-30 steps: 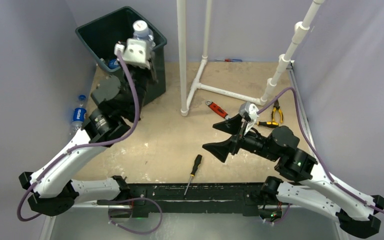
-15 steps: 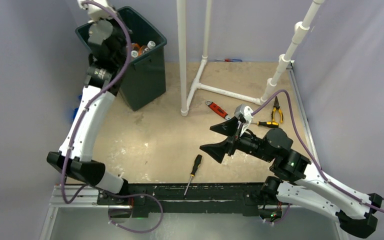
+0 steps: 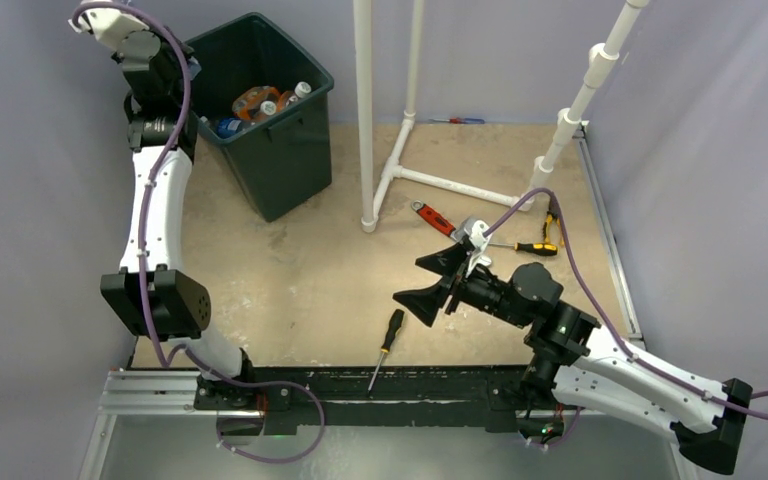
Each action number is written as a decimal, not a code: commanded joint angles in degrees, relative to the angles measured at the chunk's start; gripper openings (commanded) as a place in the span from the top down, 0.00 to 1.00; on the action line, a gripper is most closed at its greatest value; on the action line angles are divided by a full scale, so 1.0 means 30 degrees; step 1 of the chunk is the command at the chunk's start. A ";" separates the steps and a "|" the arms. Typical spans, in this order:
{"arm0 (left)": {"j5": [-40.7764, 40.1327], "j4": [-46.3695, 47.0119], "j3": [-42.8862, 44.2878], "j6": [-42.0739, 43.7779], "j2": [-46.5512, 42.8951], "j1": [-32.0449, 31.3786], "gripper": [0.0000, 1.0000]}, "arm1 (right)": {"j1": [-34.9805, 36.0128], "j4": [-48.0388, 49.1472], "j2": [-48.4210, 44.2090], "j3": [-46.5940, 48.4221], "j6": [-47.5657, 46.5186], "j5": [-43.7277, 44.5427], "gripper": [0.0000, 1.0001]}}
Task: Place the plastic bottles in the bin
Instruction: Place the plastic bottle in the trash bin.
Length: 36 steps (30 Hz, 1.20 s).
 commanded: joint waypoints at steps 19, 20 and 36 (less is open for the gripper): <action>0.6031 0.2194 -0.1519 -0.2097 0.2975 0.1243 0.99 | 0.0089 0.1816 -0.1192 -0.0679 -0.0152 0.3048 0.01; 0.6324 0.1993 -0.1278 -0.2030 0.3131 0.1187 0.97 | 0.0082 0.1854 -0.1177 -0.0692 -0.0107 0.3048 0.01; 0.3552 -0.0299 -0.1098 0.0432 -0.0980 -0.1530 0.01 | 0.0081 0.1136 -0.2213 -0.0023 -0.0138 0.3546 0.01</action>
